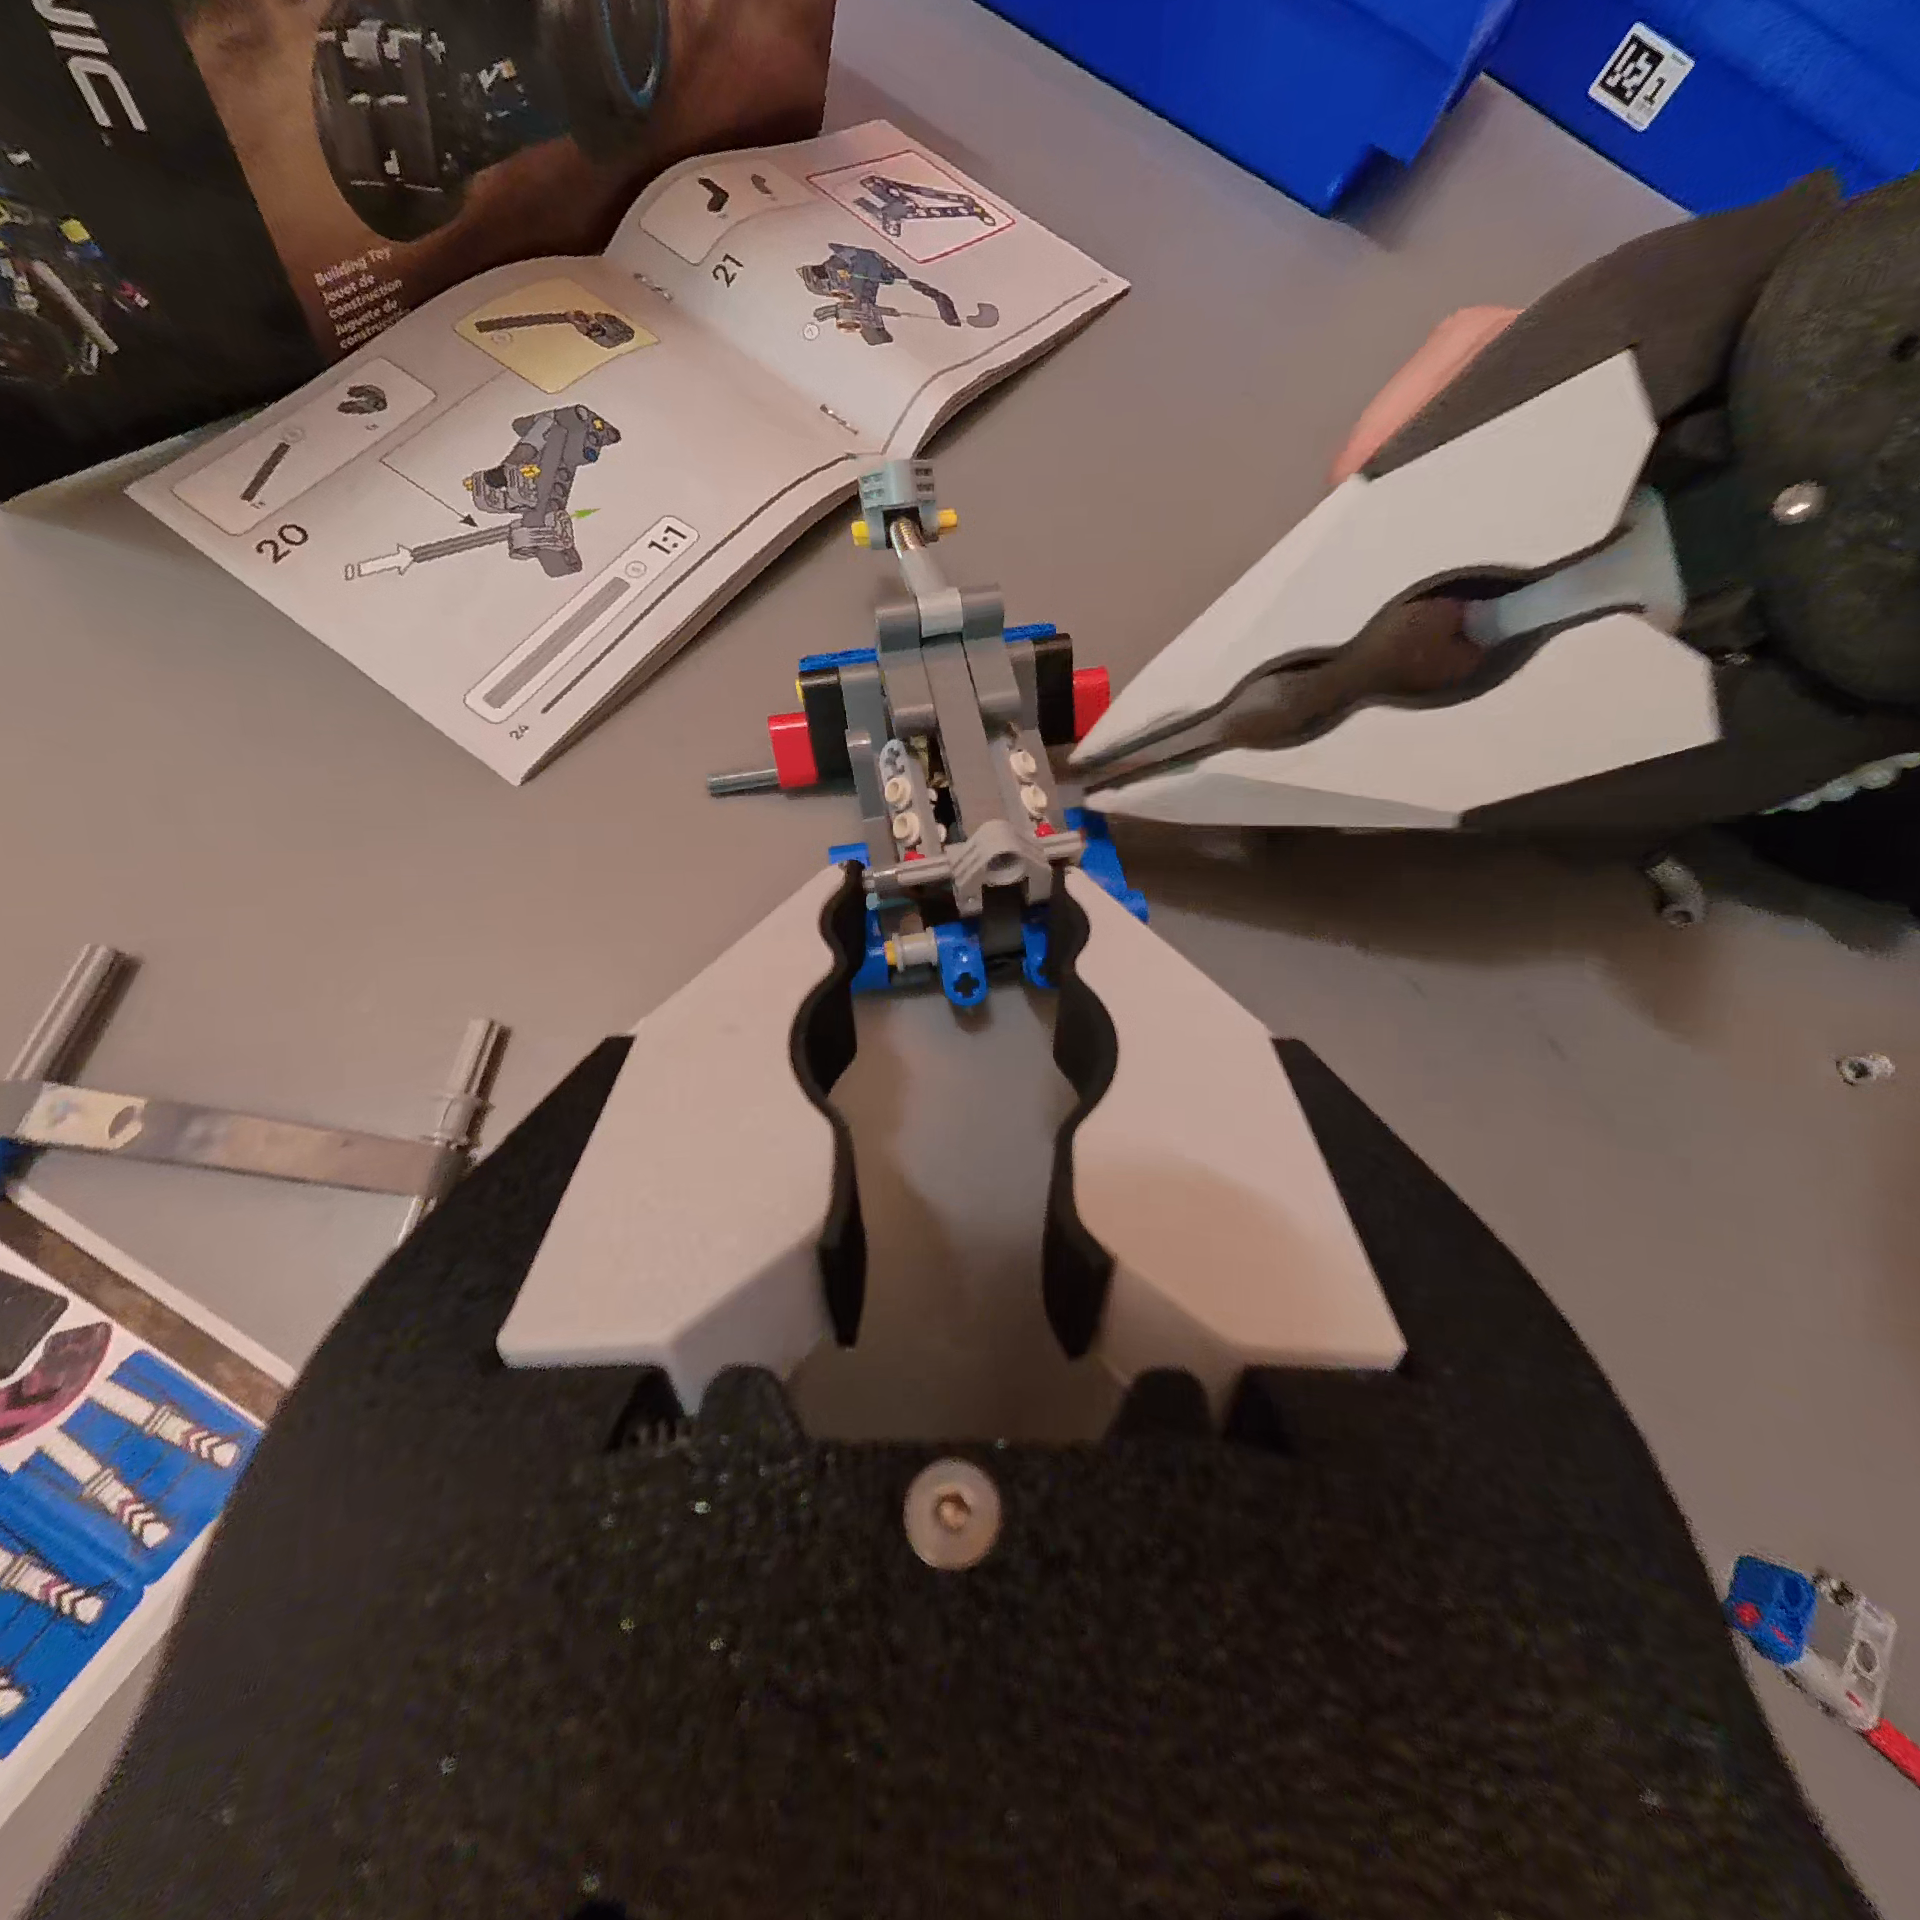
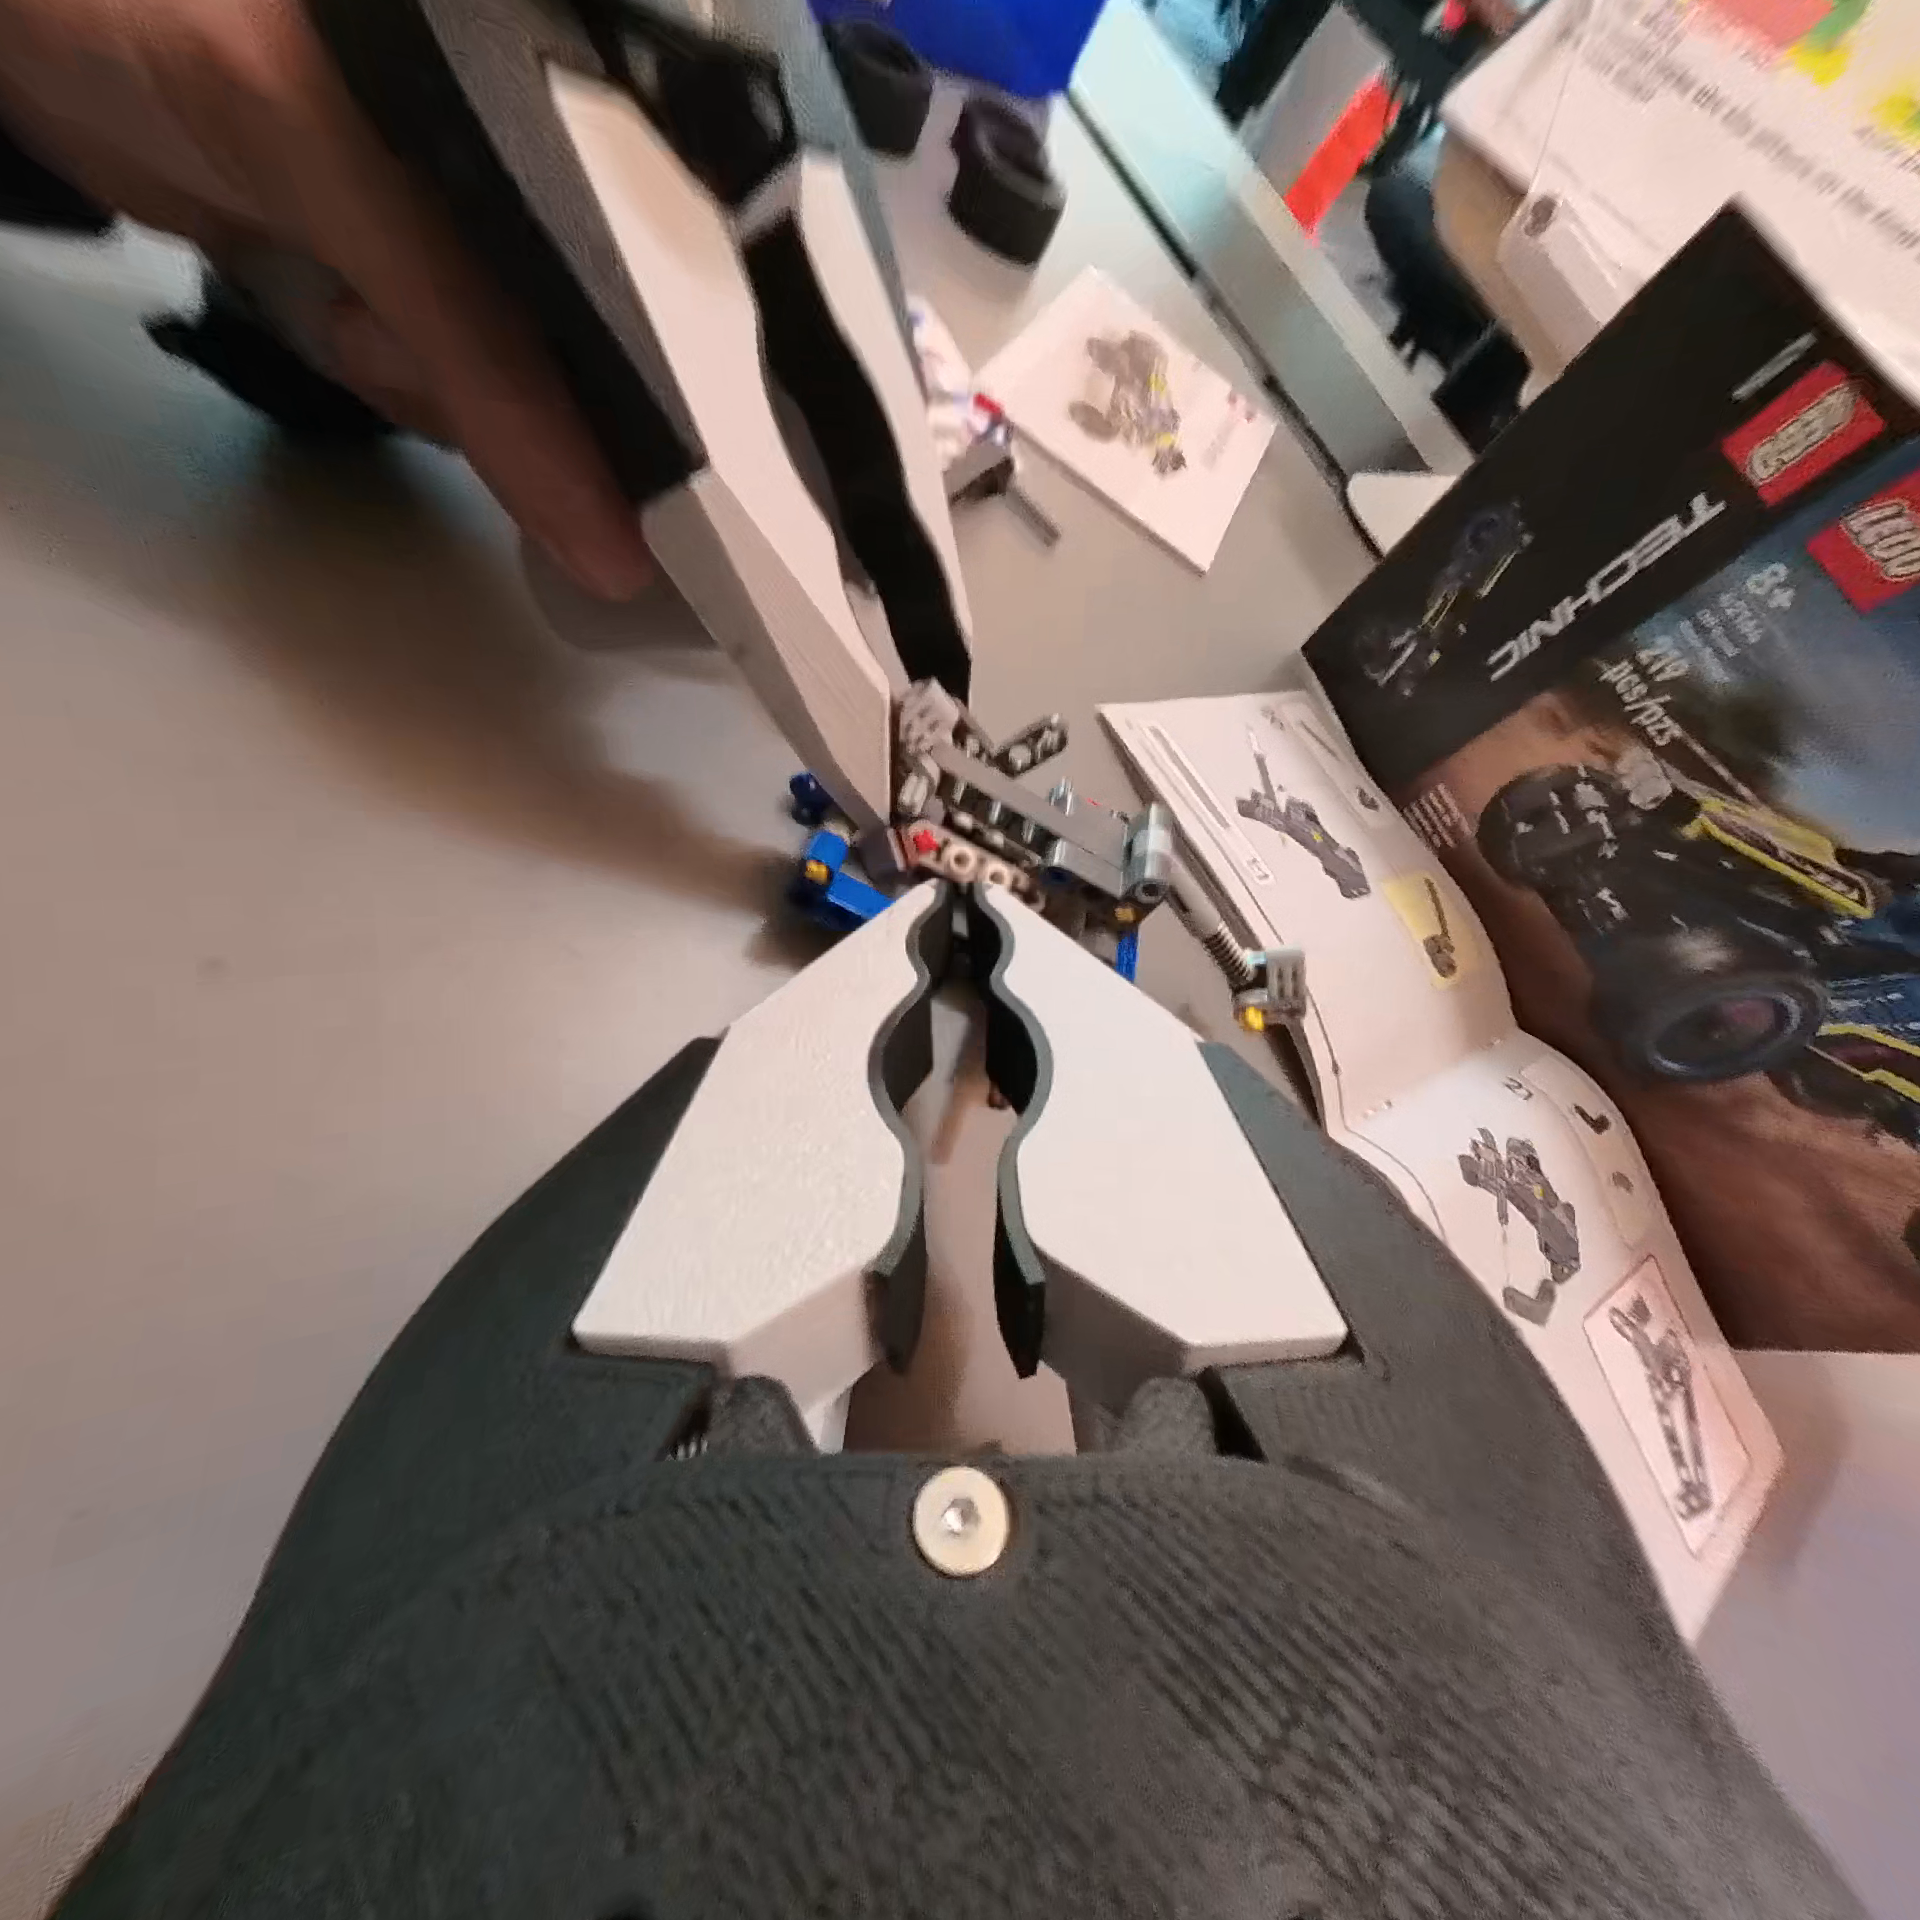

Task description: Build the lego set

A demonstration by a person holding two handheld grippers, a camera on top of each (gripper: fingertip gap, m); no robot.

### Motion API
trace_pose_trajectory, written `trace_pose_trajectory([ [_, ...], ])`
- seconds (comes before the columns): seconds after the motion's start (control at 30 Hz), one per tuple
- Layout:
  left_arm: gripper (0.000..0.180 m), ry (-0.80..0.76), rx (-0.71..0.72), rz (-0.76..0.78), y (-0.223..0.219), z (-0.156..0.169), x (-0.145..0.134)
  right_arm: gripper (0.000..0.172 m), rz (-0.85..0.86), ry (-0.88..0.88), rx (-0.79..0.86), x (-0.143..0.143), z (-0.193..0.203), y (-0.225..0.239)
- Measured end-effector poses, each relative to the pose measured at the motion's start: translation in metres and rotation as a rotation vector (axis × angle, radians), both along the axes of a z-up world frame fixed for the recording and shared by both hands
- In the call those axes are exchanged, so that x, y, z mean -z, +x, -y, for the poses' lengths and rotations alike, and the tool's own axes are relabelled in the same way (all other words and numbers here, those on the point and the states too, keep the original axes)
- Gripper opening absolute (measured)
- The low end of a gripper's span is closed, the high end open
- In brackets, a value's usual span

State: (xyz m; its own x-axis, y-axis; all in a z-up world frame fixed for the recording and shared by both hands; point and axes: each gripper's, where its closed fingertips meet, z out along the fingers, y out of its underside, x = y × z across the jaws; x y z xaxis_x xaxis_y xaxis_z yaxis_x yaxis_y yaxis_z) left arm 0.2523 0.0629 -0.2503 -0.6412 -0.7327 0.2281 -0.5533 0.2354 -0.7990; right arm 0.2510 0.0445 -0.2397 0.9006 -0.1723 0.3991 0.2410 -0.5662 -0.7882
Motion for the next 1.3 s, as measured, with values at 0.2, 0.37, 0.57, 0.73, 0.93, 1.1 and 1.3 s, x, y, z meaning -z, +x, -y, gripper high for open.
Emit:
trace_pose_trajectory([
  [0.2, 0.031, 0.022, 0.005, 0.023, 0.001, 0.0, 0.0, 0.032, -0.204, 0.086, 0.054, -0.007, 0.001, 0.003],
  [0.37, 0.031, 0.089, 0.013, 0.086, 0.002, -0.003, 0.0, 0.055, -0.25, -0.006, 0.14, 0.005, 0.019, 0.024],
  [0.57, 0.032, 0.113, 0.025, 0.101, 0.001, 0.0, 0.001, 0.057, -0.494, 0.066, 0.116, 0.008, 0.008, 0.013],
  [0.73, 0.034, 0.125, 0.03, 0.105, 0.002, 0.002, 0.001, 0.061, -0.5, 0.042, 0.146, 0.013, 0.004, 0.015],
  [0.93, 0.034, 0.131, 0.02, 0.111, 0.004, 0.002, 0.001, 0.06, -0.514, 0.042, 0.178, 0.015, 0.002, 0.019],
  [1.1, 0.033, 0.086, 0.029, 0.073, 0.003, 0.002, 0.001, 0.06, -0.579, 0.053, 0.177, 0.016, 0.001, 0.018],
  [1.3, 0.034, 0.033, 0.045, 0.04, 0.0, 0.001, 0.0, 0.058, -0.611, 0.048, 0.163, 0.017, 0.0, 0.015],
])
